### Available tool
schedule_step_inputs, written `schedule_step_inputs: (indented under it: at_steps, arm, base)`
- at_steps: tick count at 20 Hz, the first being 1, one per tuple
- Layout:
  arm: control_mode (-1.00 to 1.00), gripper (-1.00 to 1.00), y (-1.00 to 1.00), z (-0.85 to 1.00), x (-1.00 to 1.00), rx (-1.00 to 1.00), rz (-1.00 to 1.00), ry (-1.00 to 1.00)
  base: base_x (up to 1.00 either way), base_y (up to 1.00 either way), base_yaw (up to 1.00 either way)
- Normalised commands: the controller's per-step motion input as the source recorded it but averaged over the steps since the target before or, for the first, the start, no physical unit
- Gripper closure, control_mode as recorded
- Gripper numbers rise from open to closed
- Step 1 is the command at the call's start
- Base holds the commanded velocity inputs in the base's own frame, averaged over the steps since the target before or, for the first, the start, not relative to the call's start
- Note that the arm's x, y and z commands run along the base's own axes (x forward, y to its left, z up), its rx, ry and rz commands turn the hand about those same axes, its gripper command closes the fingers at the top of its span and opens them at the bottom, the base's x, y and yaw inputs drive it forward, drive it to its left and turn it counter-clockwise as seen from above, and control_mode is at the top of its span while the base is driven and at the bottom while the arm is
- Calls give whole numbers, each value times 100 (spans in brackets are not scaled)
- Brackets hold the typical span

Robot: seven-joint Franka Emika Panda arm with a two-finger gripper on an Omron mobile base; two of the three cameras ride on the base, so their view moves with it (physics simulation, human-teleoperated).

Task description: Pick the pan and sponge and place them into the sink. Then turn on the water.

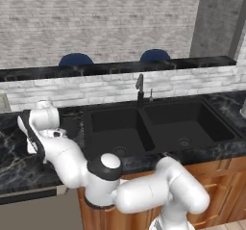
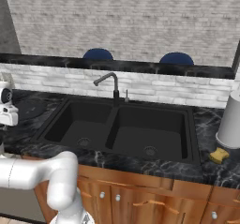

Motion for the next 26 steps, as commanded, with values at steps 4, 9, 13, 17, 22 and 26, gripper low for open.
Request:
schedule_step_inputs:
  at_steps: [4, 9, 13, 17, 22, 26]
  arm:
    - [-100, 100, -90, 21, -26, 3, -32, -7]
    - [-100, 100, -89, 0, -7, 1, -27, 0]
    - [-100, 100, -88, 0, 0, 5, -14, 0]
    - [-100, 100, -85, 0, 3, 8, -5, 0]
    - [-100, 100, -68, 0, 23, 4, 0, 0]
    - [-100, 100, -58, -1, 39, 1, 0, 0]
  base:
    - [0, 0, 0]
    - [0, 0, 0]
    - [0, 0, 0]
    - [0, 0, 0]
    - [0, 0, 0]
    - [0, 0, 0]
